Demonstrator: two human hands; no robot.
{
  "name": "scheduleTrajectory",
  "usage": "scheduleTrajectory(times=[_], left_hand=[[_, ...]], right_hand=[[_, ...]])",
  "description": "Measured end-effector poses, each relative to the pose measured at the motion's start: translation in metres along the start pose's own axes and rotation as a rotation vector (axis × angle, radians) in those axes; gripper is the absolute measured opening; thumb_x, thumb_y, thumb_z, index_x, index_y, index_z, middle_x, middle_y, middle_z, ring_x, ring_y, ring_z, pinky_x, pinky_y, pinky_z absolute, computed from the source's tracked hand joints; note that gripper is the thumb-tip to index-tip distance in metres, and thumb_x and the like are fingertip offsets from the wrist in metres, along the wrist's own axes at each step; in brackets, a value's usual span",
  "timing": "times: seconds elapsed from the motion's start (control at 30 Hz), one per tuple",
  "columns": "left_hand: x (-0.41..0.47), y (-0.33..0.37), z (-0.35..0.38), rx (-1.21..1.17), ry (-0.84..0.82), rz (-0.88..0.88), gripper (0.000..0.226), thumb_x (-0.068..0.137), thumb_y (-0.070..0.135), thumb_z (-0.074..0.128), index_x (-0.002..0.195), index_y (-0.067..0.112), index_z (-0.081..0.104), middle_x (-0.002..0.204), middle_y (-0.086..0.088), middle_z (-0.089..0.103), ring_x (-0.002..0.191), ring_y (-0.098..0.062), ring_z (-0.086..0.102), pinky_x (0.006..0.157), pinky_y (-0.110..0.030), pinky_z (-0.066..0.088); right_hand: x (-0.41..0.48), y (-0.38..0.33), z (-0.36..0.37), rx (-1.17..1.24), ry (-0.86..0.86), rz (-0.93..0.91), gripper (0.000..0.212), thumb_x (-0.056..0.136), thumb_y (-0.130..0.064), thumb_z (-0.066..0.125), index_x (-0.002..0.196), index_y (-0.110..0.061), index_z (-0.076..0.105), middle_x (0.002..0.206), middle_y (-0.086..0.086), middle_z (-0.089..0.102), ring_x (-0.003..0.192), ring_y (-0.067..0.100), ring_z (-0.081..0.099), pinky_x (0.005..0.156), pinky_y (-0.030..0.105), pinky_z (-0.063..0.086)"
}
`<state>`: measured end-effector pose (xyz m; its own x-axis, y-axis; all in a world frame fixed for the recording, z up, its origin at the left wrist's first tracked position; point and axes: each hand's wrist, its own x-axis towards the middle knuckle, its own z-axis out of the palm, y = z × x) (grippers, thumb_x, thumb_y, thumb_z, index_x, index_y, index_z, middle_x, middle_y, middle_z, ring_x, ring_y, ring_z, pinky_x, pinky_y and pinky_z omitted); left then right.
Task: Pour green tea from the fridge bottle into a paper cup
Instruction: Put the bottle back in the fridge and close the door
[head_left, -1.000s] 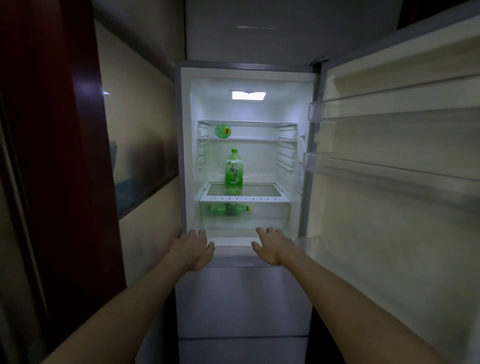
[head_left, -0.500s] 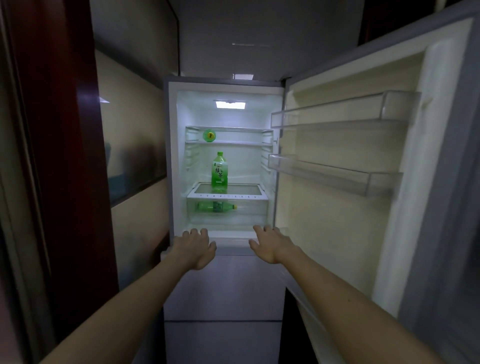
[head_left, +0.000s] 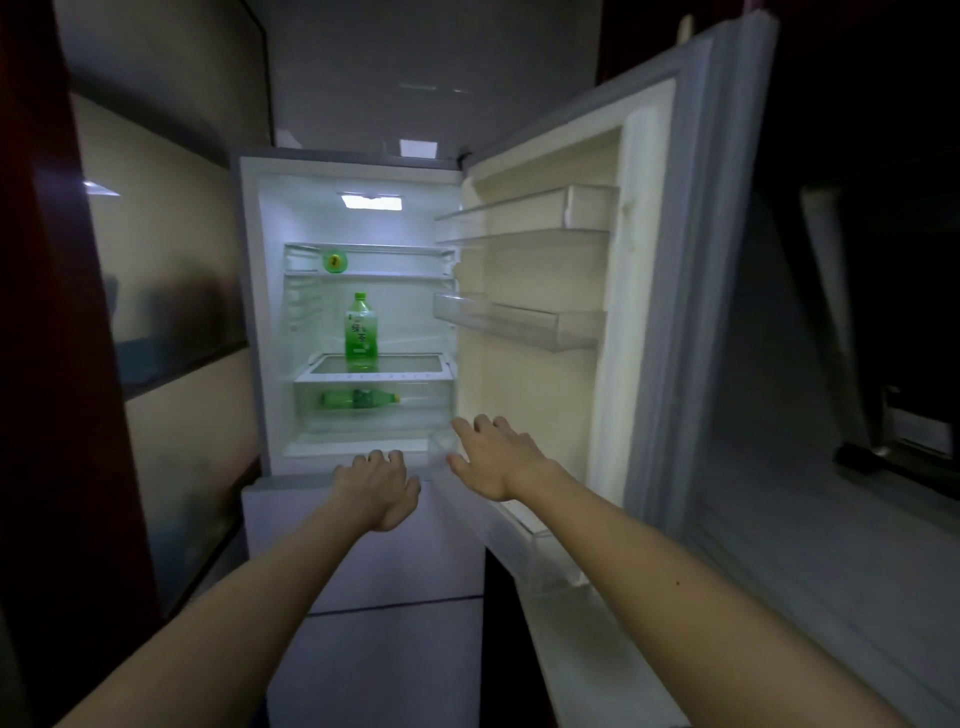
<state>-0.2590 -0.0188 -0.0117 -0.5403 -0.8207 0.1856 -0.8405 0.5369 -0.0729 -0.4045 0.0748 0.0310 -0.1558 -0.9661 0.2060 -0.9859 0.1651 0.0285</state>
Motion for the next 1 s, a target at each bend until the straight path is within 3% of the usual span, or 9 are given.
scheduleTrajectory(times=[0.33, 0.7, 1.0], left_hand=[[-0.012, 0.105, -0.041, -0.007, 0.096, 0.167, 0.05, 0.099, 0.046, 0.024, 0.128, 0.009, 0.042, 0.133, -0.017, 0.049, 0.12, -0.033, 0.049, 0.093, -0.044, 0.041], [-0.035, 0.202, -0.069, -0.058, 0.14, 0.339, 0.048, 0.098, 0.046, 0.025, 0.127, 0.01, 0.041, 0.132, -0.018, 0.049, 0.119, -0.035, 0.049, 0.093, -0.045, 0.04], [-0.04, 0.24, -0.075, -0.105, 0.218, 0.257, 0.071, 0.095, 0.049, 0.026, 0.148, 0.004, 0.014, 0.136, -0.019, 0.044, 0.119, -0.036, 0.049, 0.092, -0.049, 0.041]], right_hand=[[-0.075, 0.06, -0.046, -0.037, 0.082, 0.146, 0.054, 0.101, -0.043, 0.031, 0.147, -0.015, 0.026, 0.144, 0.014, 0.037, 0.13, 0.034, 0.034, 0.096, 0.052, 0.042], [-0.159, 0.127, -0.079, -0.041, 0.099, 0.342, 0.054, 0.102, -0.041, 0.031, 0.149, -0.016, 0.024, 0.151, 0.015, 0.032, 0.137, 0.034, 0.03, 0.103, 0.054, 0.037], [-0.188, 0.189, -0.097, -0.073, 0.106, 0.457, 0.059, 0.102, -0.043, 0.031, 0.154, -0.02, 0.013, 0.155, 0.014, 0.026, 0.14, 0.035, 0.027, 0.105, 0.052, 0.034]])
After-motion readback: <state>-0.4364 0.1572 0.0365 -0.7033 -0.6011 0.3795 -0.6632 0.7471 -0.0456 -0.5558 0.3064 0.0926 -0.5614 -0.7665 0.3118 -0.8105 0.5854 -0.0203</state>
